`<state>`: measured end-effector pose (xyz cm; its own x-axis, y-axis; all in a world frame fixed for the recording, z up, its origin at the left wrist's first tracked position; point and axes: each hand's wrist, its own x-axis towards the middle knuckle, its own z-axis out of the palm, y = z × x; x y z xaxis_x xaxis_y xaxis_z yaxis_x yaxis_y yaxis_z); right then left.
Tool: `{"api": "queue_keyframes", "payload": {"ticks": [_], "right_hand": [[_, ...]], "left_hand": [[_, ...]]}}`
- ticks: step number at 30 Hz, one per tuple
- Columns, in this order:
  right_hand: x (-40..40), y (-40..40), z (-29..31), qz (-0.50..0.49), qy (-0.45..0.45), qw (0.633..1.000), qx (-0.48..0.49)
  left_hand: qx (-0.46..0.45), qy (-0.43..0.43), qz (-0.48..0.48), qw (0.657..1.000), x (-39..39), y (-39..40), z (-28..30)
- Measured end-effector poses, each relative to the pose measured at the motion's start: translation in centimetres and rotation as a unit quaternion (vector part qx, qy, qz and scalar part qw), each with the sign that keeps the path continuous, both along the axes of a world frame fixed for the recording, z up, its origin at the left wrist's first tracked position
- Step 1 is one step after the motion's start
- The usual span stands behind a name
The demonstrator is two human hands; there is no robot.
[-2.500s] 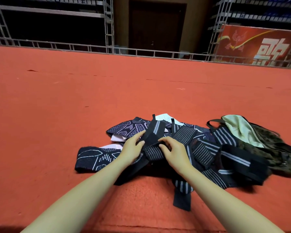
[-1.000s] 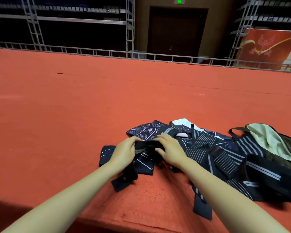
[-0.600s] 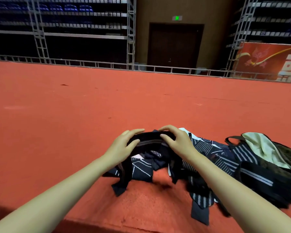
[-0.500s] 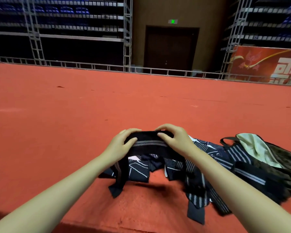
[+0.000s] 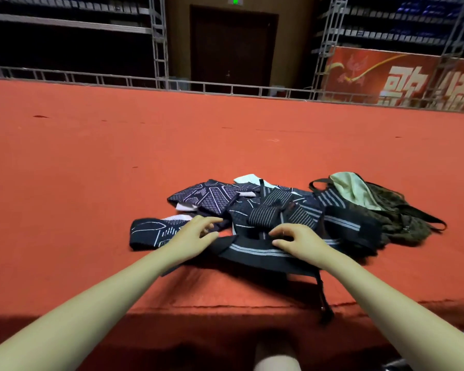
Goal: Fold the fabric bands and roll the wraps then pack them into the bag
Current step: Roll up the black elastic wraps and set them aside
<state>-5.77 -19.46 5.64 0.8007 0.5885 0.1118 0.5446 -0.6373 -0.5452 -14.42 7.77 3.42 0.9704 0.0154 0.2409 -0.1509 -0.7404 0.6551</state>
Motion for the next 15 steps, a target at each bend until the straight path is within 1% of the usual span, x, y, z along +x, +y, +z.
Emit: {"api": "queue_keyframes", "payload": {"ticks": [3, 5, 6, 8, 10, 11, 13, 15], "right_hand": [[0.0, -1.1, -2.5, -0.038, 0.005, 0.999, -0.030], [-0.1, -1.3, -3.3, -0.059, -0.002, 0.997, -0.045], [-0.3, -1.2, -3.6, -0.061, -0.010, 0.996, -0.058], [-0.5, -1.0, -4.0, -0.060, -0.024, 0.995, -0.080], [-0.6, -0.8, -4.3, -0.066, -0.030, 0.994, -0.082], [-0.6, -0.9, -4.5, -0.071, -0.030, 0.994, -0.078], [-0.5, -1.1, -4.9, -0.076, -0.024, 0.994, -0.071], [-0.7, -1.6, -5.3, -0.078, -0.018, 0.995, -0.067]], "left_hand": [[0.008, -0.063, 0.092, 0.994, -2.0, 2.3, -2.0], [0.020, -0.082, 0.142, 0.986, -3.5, 3.8, -3.1], [0.032, -0.067, 0.150, 0.986, -4.2, 4.4, -3.6], [0.079, -0.001, 0.134, 0.988, -5.1, 5.0, -4.8], [0.126, 0.060, 0.113, 0.984, -5.2, 4.9, -6.1], [0.144, 0.076, 0.108, 0.981, -5.0, 4.5, -6.6], [0.180, 0.079, 0.110, 0.974, -4.2, 3.7, -7.4], [0.183, 0.063, 0.130, 0.972, -3.4, 3.2, -7.9]]}}
